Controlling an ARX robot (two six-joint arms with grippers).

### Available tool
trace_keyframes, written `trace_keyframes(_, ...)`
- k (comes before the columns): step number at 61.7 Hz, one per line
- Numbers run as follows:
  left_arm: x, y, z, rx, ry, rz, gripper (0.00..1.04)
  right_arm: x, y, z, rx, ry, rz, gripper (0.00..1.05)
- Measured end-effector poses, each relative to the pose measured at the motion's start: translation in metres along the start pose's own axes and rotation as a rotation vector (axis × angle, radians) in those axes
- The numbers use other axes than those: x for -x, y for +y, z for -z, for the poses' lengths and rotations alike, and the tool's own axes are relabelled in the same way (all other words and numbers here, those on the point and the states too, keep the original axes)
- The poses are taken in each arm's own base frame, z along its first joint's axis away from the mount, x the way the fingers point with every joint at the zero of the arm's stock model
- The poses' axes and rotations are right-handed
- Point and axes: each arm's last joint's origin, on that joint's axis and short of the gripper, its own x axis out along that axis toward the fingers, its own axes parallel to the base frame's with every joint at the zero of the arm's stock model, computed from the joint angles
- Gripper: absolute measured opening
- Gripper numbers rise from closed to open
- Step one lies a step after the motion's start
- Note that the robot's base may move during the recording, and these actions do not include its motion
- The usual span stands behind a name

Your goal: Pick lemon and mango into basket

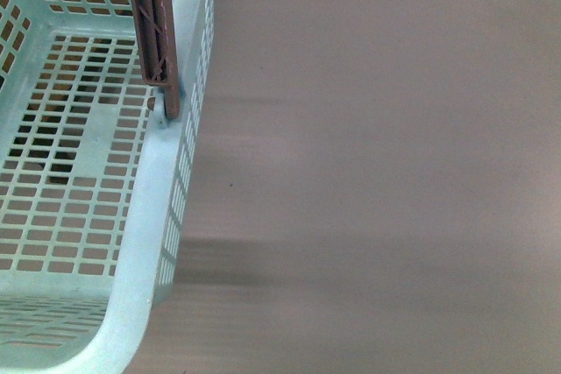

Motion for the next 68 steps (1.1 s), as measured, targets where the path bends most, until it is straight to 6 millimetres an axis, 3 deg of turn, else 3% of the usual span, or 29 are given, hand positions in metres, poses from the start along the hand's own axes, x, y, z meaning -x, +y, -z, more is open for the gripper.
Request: trace_keyframes(68, 0.0001, -0.0001, 0.0000, 0.000, 0.000, 0.000, 0.17, 0.0000, 0.0000, 0.0000, 0.000, 0.000, 0.000, 0.96)
